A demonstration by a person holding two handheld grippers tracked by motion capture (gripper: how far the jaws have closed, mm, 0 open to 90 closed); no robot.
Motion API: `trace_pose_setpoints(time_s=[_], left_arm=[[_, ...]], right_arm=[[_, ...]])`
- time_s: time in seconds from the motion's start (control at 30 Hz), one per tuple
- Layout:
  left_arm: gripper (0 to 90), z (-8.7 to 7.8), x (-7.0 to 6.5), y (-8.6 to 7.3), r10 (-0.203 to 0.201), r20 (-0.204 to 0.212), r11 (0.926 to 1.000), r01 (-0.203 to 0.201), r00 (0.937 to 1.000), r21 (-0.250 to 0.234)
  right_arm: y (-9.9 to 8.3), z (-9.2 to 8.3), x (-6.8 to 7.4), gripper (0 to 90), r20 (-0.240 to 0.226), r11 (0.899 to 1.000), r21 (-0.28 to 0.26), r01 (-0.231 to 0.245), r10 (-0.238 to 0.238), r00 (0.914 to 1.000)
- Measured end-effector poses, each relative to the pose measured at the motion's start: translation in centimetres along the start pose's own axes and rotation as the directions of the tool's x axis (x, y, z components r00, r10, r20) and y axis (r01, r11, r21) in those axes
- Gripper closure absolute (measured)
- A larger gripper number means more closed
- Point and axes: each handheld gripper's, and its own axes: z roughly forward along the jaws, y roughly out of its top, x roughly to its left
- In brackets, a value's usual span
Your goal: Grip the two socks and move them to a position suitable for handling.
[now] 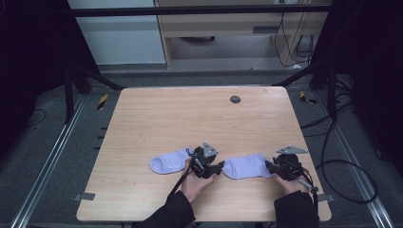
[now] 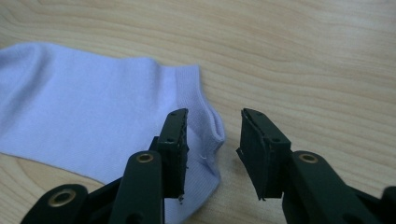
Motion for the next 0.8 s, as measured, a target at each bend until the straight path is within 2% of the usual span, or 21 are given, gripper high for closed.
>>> trace_pose_setpoints(time_s=[0.2, 0.33, 0.5, 0.67, 0.7, 0.8], left_arm=[[57.8, 1.5, -0.7, -0.1, 0.013, 0.011, 0.9992, -0.014, 0.9998, 0.038], [60.4, 1.9, -1.0, -0.2, 0.017, 0.015, 0.9987, -0.017, 0.9998, 0.049], [68.7, 2.3, -1.4, -0.3, 0.019, 0.0, 0.9979, -0.019, 0.9998, 0.061], [77.5, 2.5, -1.7, -0.2, 0.028, -0.006, 0.9977, -0.028, 0.9996, 0.062], [77.5, 2.5, -1.7, -0.2, 0.027, -0.007, 0.9977, -0.027, 0.9996, 0.062], [85.8, 2.5, -1.7, -0.1, 0.008, -0.003, 0.9979, -0.008, 1.0, 0.064]], right_arm=[[-0.2, 0.2, -0.2, 67.5, -0.005, 1.0, 0.017, -0.007, 0.007, 1.0], [-0.2, 0.3, -0.2, 69.9, -0.007, 1.0, 0.023, -0.002, 0.002, 1.0], [-0.3, 0.5, -0.2, 74.8, -0.015, 0.999, 0.035, -0.001, 0.002, 0.9999], [-0.3, 0.6, -0.1, 84.7, -0.03, 0.999, 0.037, -0.005, 0.006, 0.9995], [-0.3, 0.6, -0.1, 84.7, -0.03, 0.999, 0.037, -0.005, 0.006, 0.9995], [-0.2, 0.5, 0.0, 86.0, -0.028, 0.999, 0.046, -0.011, 0.013, 0.9995]])
